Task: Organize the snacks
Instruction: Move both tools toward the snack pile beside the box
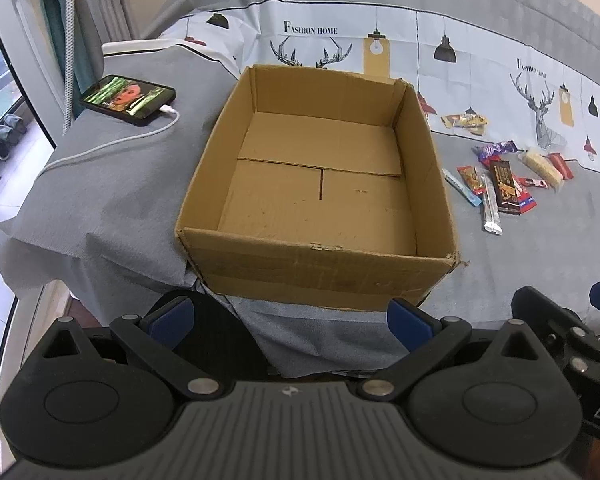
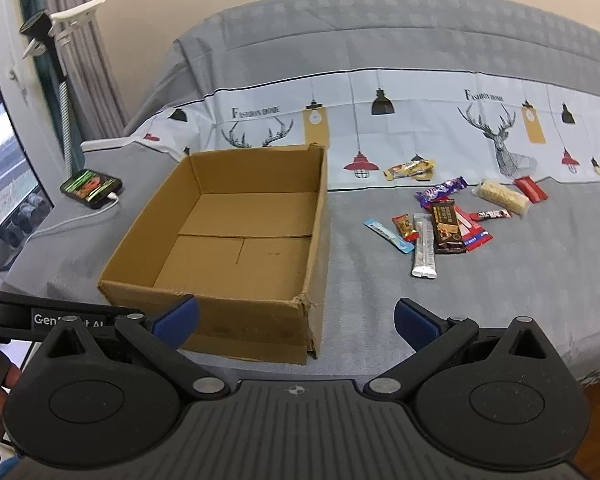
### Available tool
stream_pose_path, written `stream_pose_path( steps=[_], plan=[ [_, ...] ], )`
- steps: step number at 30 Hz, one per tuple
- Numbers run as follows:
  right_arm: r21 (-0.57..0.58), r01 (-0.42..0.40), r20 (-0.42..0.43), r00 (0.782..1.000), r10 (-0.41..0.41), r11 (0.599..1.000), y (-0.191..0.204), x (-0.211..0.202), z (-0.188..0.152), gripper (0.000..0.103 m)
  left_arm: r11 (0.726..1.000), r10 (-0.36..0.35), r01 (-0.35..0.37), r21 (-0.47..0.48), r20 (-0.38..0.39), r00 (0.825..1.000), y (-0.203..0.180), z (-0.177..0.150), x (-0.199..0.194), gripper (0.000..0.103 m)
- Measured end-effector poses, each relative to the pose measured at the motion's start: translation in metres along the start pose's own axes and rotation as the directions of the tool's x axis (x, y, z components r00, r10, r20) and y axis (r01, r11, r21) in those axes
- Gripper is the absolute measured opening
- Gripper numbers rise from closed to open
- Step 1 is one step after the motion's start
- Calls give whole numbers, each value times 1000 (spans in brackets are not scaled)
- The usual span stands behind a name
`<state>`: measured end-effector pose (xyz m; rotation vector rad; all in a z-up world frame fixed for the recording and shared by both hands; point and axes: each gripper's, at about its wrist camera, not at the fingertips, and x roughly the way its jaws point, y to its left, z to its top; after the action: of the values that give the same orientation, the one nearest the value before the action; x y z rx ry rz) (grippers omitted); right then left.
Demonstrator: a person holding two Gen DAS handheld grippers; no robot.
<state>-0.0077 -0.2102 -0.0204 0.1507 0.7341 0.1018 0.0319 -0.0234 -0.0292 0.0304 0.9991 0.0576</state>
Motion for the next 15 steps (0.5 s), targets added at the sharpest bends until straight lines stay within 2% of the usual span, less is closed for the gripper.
stream_pose_path(
  steps=[7, 15],
  plan=[
    [93, 26, -4, 1000, -26, 995, -35, 9, 3, 103, 999, -35, 36, 9, -24, 999, -20, 16, 10, 103],
    [173, 92, 10, 995, -96, 981, -79, 18, 11, 103, 995, -56, 59, 78, -29, 998, -58, 34, 21, 103]
  ],
)
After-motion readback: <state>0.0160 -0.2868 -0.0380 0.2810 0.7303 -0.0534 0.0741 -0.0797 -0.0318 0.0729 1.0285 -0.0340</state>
